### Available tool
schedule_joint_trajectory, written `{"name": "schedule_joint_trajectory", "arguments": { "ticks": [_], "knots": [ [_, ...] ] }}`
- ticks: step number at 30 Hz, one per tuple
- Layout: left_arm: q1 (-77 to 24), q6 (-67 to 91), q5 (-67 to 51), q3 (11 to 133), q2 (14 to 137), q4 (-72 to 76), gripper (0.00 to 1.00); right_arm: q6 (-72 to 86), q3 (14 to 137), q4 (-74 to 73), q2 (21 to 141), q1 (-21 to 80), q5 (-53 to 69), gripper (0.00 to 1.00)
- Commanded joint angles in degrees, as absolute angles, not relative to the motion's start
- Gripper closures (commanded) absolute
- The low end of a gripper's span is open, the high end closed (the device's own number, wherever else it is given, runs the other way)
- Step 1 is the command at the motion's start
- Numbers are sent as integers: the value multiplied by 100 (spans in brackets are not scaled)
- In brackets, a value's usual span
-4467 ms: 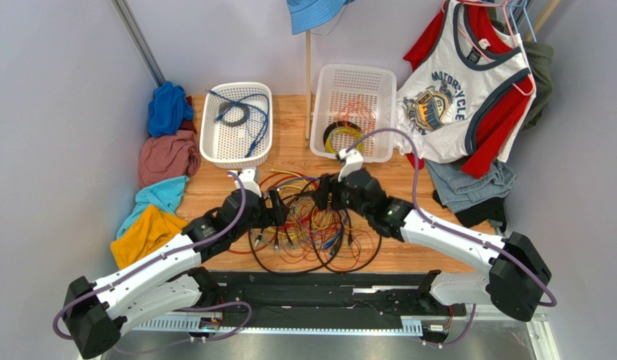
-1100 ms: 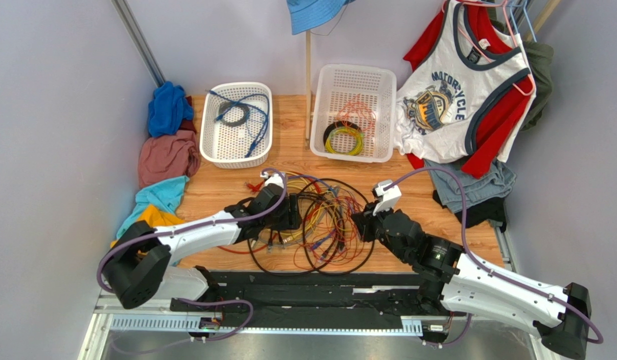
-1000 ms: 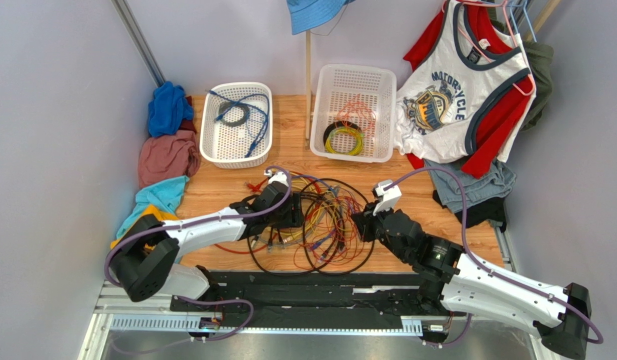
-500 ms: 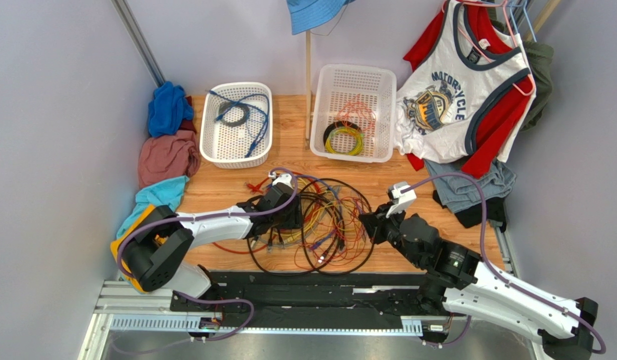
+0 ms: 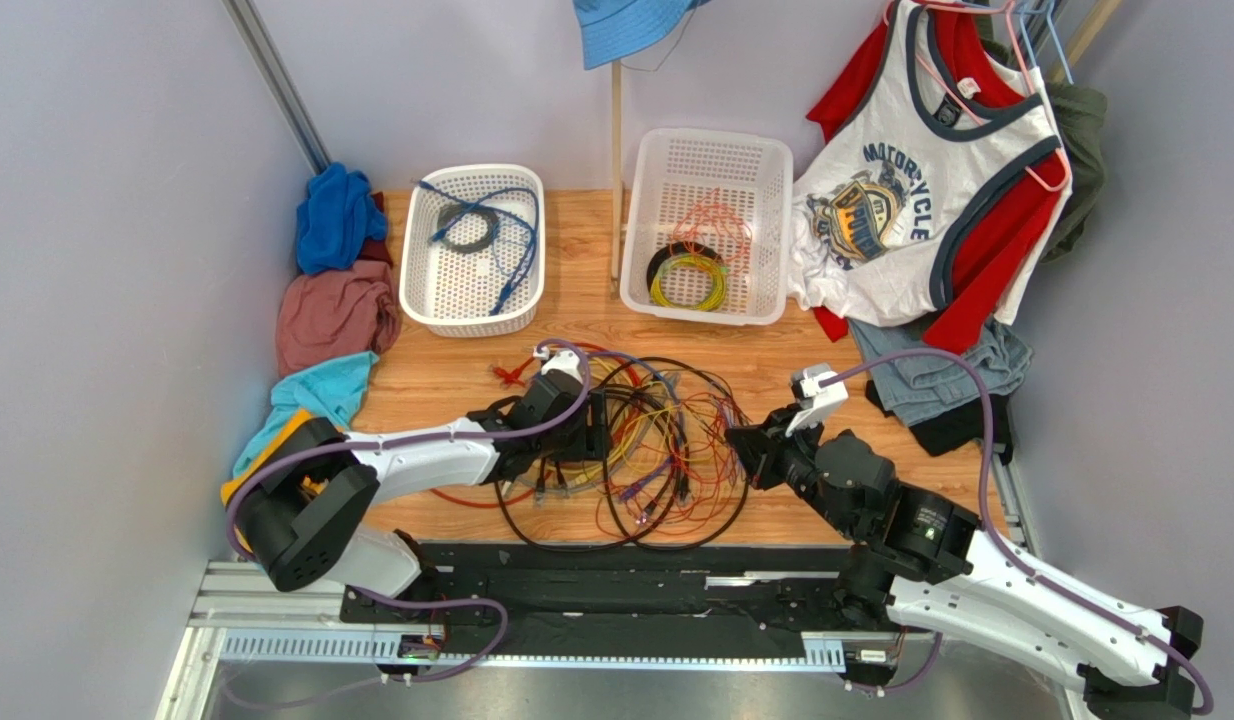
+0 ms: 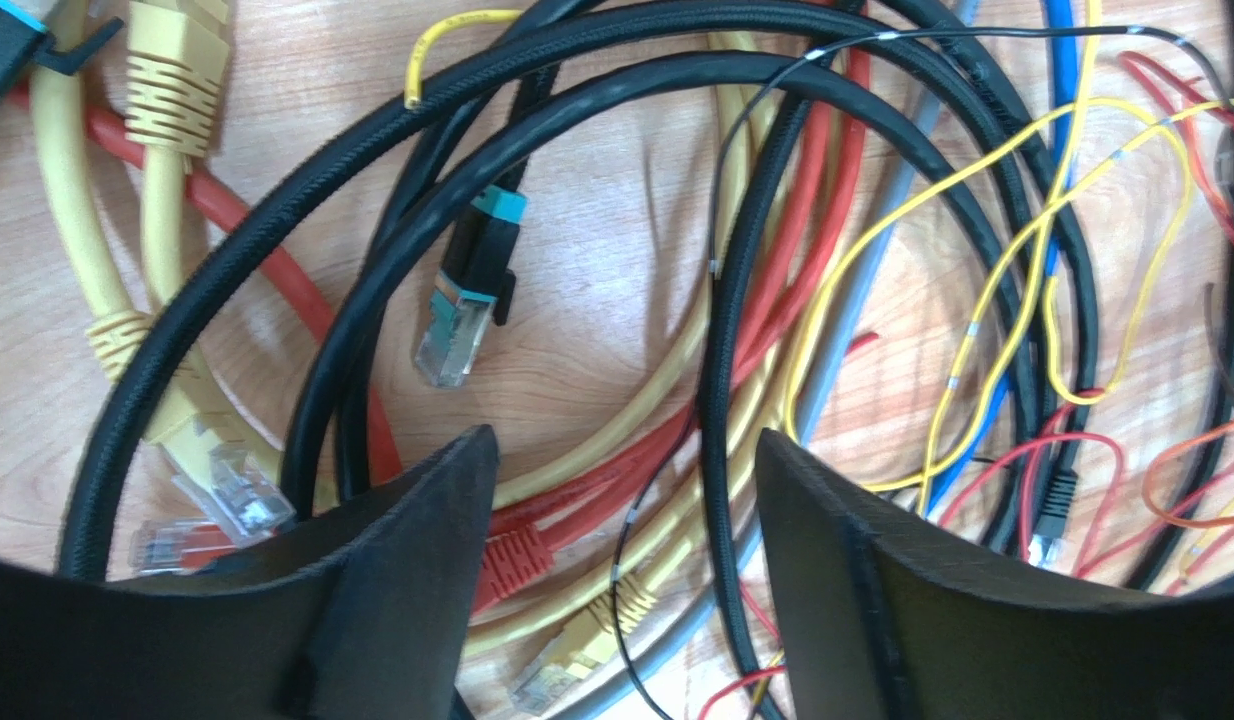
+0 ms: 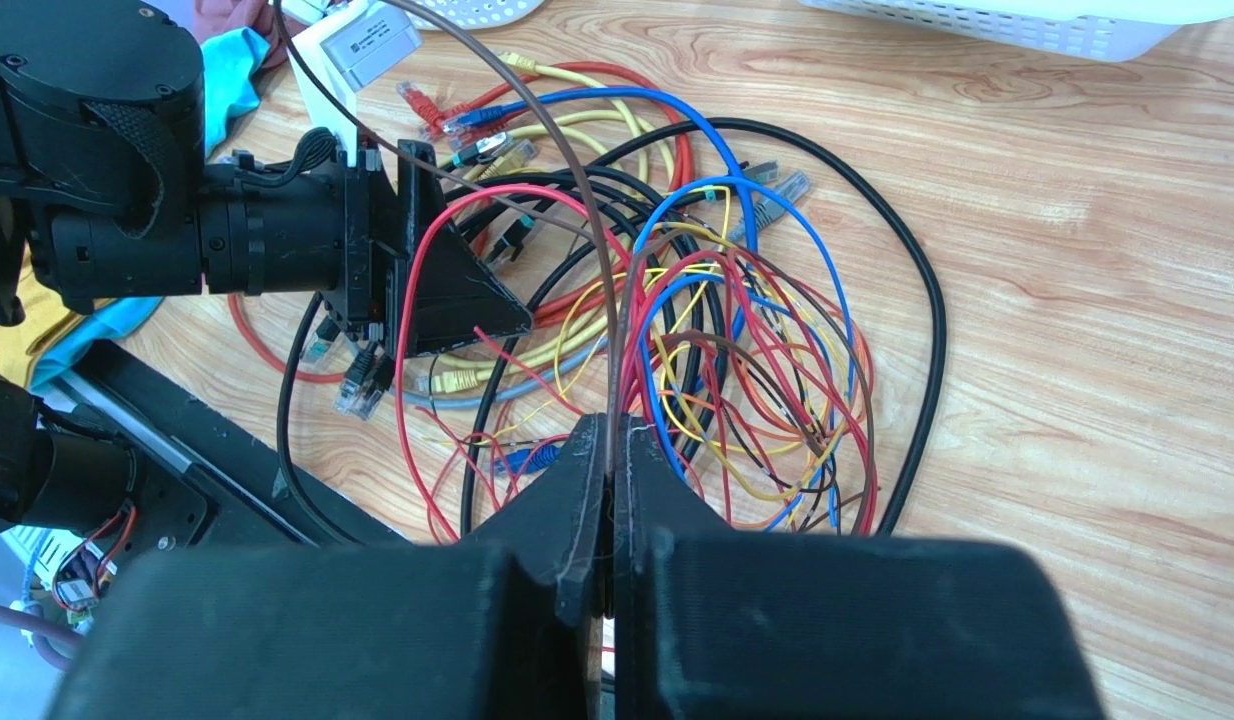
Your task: Untangle the cables
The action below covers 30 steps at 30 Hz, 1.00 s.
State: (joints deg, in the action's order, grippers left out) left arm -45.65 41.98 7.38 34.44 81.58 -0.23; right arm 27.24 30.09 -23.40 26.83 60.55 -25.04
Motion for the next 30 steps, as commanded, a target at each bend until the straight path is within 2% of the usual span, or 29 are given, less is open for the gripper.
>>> {"name": "schedule_joint_trajectory", "arguments": {
  "ticks": [1,5,6,8,10,11,13,14,17,22,23,26,29,30],
  "knots": [
    [-4562,4017,870,3357,8445,-562,31,2804,3138,-2197,2654,6038,-2514,100],
    [-4561,3990,800,3559,8973,-563,48,2778,3138,-2241,2610,6047,-2566,100],
    [-4562,3990,765,3586,9139,-536,55,2769,3138,-2259,2593,6038,-2575,100],
    [-4562,4008,721,3621,9263,-519,64,2760,3138,-2302,2558,6038,-2610,100],
    [-4561,4017,695,3639,9378,-501,68,2751,3138,-2320,2531,6038,-2628,100],
    [-4562,4017,694,3630,9369,-492,80,2751,3138,-2346,2514,6047,-2645,100],
    [-4562,4017,686,3612,9273,-483,89,2751,3138,-2347,2505,6038,-2646,100],
    [-4562,4008,686,3604,9203,-527,99,2751,3129,-2329,2505,6038,-2637,100],
    [-4562,3973,686,3560,8712,-650,100,2751,3120,-2285,2514,6038,-2611,100],
    [-4562,3877,730,3498,7235,-1123,100,2742,3138,-2259,2575,6038,-2584,100],
    [-4562,3745,712,3542,6946,-1203,89,2751,3129,-2233,2575,6047,-2558,100],
    [-4562,3578,747,3699,6724,-1616,44,2786,3103,-2189,2610,6038,-2523,100],
    [-4570,3490,765,3613,6750,-1609,31,2830,3032,-2153,2610,6038,-2505,100],
    [-4570,3481,747,3586,6811,-1556,30,2839,3015,-2136,2602,6038,-2496,100]
  ]
}}
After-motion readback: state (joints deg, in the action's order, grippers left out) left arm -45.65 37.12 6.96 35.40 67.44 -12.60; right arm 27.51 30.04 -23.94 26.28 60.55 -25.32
